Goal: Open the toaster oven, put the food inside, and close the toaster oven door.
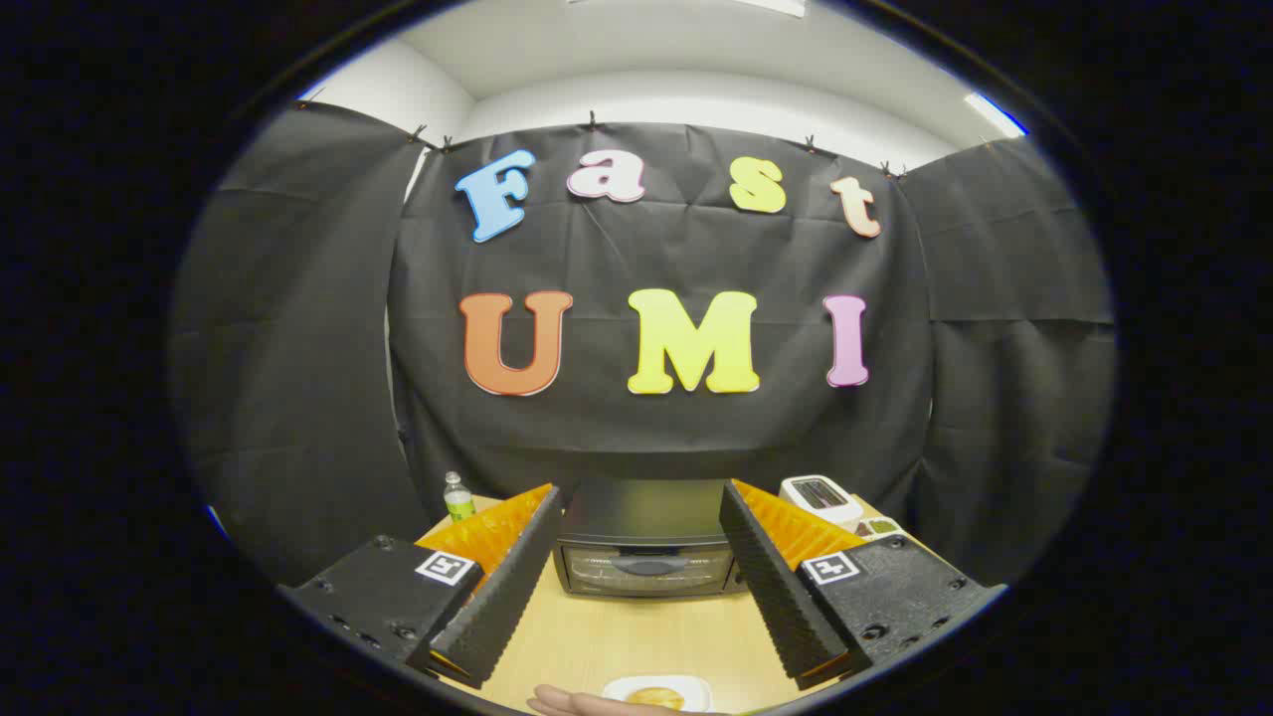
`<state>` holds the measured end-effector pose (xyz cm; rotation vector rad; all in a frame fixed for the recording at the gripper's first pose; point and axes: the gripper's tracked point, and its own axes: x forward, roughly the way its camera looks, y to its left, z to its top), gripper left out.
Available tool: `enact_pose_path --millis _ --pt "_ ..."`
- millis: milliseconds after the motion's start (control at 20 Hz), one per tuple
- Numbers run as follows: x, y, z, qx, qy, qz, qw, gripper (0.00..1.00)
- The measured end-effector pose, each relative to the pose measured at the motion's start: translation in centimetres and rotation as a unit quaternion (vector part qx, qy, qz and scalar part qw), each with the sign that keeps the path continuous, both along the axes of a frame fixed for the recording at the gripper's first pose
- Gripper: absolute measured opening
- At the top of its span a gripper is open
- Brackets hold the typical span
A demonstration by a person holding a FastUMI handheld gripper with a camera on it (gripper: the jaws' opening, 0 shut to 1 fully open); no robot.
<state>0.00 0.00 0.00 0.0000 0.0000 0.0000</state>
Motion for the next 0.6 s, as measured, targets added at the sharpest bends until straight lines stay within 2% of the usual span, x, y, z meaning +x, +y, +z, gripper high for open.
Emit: enact_pose_path --millis 150,400,600 --pt "0.8 -0.8 -1.1 0.01 0.01 -0.005 1.0 1.0" --pt "1.7 -2.0 -2.0 -0.017 0.001 -0.022 1.0 1.0" --pt "2.1 -2.2 -3.0 -0.006 0.009 -0.021 1.0 1.0"
